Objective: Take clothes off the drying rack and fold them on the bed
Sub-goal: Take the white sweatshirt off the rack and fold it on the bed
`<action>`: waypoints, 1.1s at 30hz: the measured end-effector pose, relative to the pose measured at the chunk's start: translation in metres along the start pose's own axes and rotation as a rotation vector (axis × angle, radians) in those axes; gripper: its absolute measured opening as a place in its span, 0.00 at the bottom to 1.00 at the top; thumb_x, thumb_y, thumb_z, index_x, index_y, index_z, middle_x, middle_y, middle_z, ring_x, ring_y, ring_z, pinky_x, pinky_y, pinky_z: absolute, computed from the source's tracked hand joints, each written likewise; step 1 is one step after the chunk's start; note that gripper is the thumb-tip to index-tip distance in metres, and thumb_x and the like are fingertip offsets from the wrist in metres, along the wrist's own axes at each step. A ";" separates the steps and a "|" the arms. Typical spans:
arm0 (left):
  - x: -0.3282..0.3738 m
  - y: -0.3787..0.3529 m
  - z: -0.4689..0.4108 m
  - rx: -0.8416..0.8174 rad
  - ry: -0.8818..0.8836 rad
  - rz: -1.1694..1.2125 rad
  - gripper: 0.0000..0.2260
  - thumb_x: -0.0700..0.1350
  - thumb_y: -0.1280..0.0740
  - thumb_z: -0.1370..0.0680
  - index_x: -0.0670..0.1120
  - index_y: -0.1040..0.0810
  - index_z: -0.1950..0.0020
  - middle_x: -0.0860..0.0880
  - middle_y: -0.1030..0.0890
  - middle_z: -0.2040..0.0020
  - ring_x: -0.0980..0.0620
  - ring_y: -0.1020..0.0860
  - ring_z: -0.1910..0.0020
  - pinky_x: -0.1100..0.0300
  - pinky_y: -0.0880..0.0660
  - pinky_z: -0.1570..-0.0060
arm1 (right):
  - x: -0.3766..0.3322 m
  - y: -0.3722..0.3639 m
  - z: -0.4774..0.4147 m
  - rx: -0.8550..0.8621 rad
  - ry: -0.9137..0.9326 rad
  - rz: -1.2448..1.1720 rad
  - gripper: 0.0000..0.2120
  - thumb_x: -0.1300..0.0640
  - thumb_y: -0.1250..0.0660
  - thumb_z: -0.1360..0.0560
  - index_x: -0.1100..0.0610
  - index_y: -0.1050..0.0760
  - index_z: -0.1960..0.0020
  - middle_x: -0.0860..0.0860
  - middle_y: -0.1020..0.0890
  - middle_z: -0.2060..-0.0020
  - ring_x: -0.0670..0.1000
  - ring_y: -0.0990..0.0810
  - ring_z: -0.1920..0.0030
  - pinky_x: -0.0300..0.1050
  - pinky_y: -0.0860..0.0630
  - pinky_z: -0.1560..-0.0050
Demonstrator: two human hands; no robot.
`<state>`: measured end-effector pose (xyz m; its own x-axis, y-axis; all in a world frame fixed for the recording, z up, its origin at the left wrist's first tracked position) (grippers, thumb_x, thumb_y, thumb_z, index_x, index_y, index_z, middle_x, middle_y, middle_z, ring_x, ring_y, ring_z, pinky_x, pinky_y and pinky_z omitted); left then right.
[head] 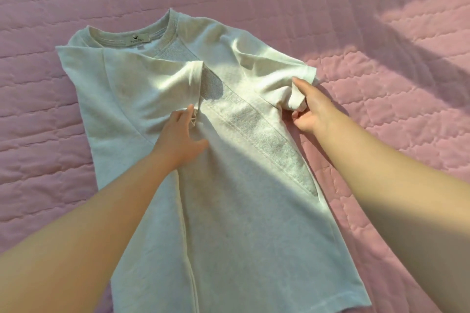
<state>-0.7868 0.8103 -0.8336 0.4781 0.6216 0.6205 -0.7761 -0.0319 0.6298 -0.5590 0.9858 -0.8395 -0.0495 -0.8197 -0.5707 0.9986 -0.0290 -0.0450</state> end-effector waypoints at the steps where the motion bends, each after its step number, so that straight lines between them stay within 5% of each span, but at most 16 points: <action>1: -0.001 -0.001 -0.004 -0.030 0.020 0.022 0.40 0.47 0.29 0.27 0.49 0.47 0.21 0.51 0.38 0.29 0.54 0.34 0.31 0.64 0.38 0.39 | 0.000 -0.006 0.001 -0.032 -0.034 -0.006 0.07 0.56 0.26 0.29 0.53 0.25 0.57 0.48 0.20 0.70 0.46 0.22 0.67 0.39 0.25 0.65; 5: -0.006 0.000 -0.010 -0.191 0.154 0.113 0.38 0.50 0.28 0.27 0.54 0.45 0.21 0.51 0.40 0.29 0.51 0.35 0.30 0.60 0.36 0.40 | -0.017 -0.032 0.018 -0.097 0.017 0.055 0.07 0.65 0.36 0.32 0.55 0.33 0.62 0.52 0.29 0.81 0.52 0.28 0.75 0.44 0.23 0.69; 7: -0.004 0.001 -0.011 -0.275 0.176 0.258 0.23 0.52 0.28 0.27 0.54 0.29 0.33 0.48 0.31 0.35 0.52 0.29 0.38 0.61 0.32 0.44 | -0.036 -0.050 0.036 -0.083 0.148 0.111 0.09 0.65 0.36 0.36 0.54 0.34 0.64 0.50 0.31 0.78 0.52 0.30 0.74 0.40 0.28 0.69; 9: 0.002 0.008 -0.009 -0.314 0.229 0.500 0.06 0.50 0.33 0.22 0.51 0.25 0.49 0.47 0.24 0.47 0.55 0.25 0.50 0.67 0.29 0.50 | -0.047 -0.078 0.062 -0.123 0.297 0.204 0.09 0.66 0.35 0.34 0.54 0.33 0.61 0.50 0.30 0.71 0.50 0.29 0.68 0.38 0.31 0.68; 11: -0.003 0.027 -0.006 -0.268 0.302 0.755 0.13 0.56 0.37 0.21 0.47 0.24 0.46 0.46 0.20 0.48 0.53 0.22 0.48 0.64 0.27 0.46 | -0.030 -0.125 0.094 -0.262 0.378 0.419 0.09 0.67 0.35 0.31 0.56 0.30 0.54 0.50 0.28 0.66 0.48 0.29 0.66 0.40 0.31 0.67; 13: -0.016 0.043 -0.006 -0.187 0.356 0.956 0.24 0.64 0.41 0.22 0.45 0.23 0.40 0.45 0.18 0.47 0.48 0.20 0.47 0.57 0.25 0.43 | 0.017 -0.171 0.117 -0.537 0.324 0.618 0.23 0.66 0.33 0.28 0.58 0.31 0.34 0.51 0.24 0.59 0.46 0.24 0.63 0.37 0.29 0.68; 14: -0.023 0.051 -0.005 -0.149 0.370 1.030 0.28 0.66 0.43 0.23 0.44 0.23 0.39 0.45 0.18 0.47 0.47 0.19 0.47 0.55 0.24 0.45 | 0.047 -0.185 0.126 -0.651 0.264 0.727 0.32 0.65 0.32 0.27 0.56 0.39 0.26 0.52 0.22 0.52 0.47 0.21 0.57 0.37 0.27 0.65; 16: -0.035 0.055 -0.002 -0.115 0.395 1.119 0.30 0.68 0.42 0.25 0.44 0.22 0.40 0.46 0.16 0.50 0.47 0.17 0.50 0.53 0.22 0.48 | 0.089 -0.191 0.124 -0.685 0.277 1.013 0.33 0.64 0.31 0.27 0.61 0.40 0.25 0.57 0.26 0.37 0.52 0.24 0.40 0.39 0.25 0.52; 19: -0.042 0.058 0.004 -0.070 0.379 1.074 0.21 0.58 0.33 0.24 0.45 0.24 0.38 0.46 0.17 0.51 0.50 0.16 0.57 0.54 0.20 0.53 | 0.092 -0.189 0.115 -0.577 0.522 1.115 0.24 0.66 0.34 0.28 0.62 0.30 0.31 0.57 0.26 0.35 0.54 0.26 0.37 0.39 0.29 0.44; 22: -0.054 0.060 0.005 0.065 0.372 1.008 0.20 0.40 0.29 0.25 0.47 0.30 0.36 0.45 0.18 0.50 0.51 0.17 0.60 0.57 0.19 0.55 | 0.080 -0.181 0.100 -0.507 0.606 1.109 0.18 0.65 0.38 0.28 0.56 0.22 0.40 0.50 0.21 0.43 0.50 0.22 0.46 0.36 0.27 0.49; 27: -0.054 0.093 0.014 0.502 0.224 0.731 0.16 0.36 0.28 0.28 0.52 0.25 0.47 0.54 0.21 0.56 0.57 0.21 0.59 0.64 0.24 0.60 | 0.001 -0.196 0.106 -0.303 1.072 1.136 0.17 0.68 0.40 0.28 0.57 0.24 0.42 0.52 0.25 0.42 0.49 0.24 0.57 0.42 0.27 0.49; 31: -0.025 0.076 0.015 0.358 0.041 0.651 0.10 0.36 0.31 0.26 0.53 0.20 0.56 0.54 0.17 0.56 0.56 0.19 0.55 0.63 0.24 0.49 | -0.003 -0.229 0.106 -0.352 1.125 1.402 0.25 0.66 0.43 0.25 0.50 0.33 0.30 0.49 0.36 0.28 0.53 0.27 0.38 0.47 0.30 0.40; 33: -0.010 0.061 0.017 0.215 -0.041 0.557 0.11 0.36 0.32 0.26 0.53 0.21 0.60 0.53 0.17 0.59 0.53 0.19 0.57 0.61 0.24 0.53 | -0.006 -0.234 0.107 -0.330 1.122 1.445 0.25 0.63 0.45 0.22 0.46 0.36 0.27 0.48 0.42 0.25 0.55 0.29 0.34 0.50 0.31 0.38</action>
<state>-0.8320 0.7892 -0.7931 0.0417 0.4351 0.8994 -0.8159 -0.5047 0.2820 -0.7897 0.9365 -0.7377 0.6034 0.6146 -0.5082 0.2360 0.4710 0.8499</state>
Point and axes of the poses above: each hand's wrist, its own z-axis away from the middle knuckle, its own y-axis out of the back of the hand, x = y × z, the point moved 10 cm from there along -z, towards the middle knuckle
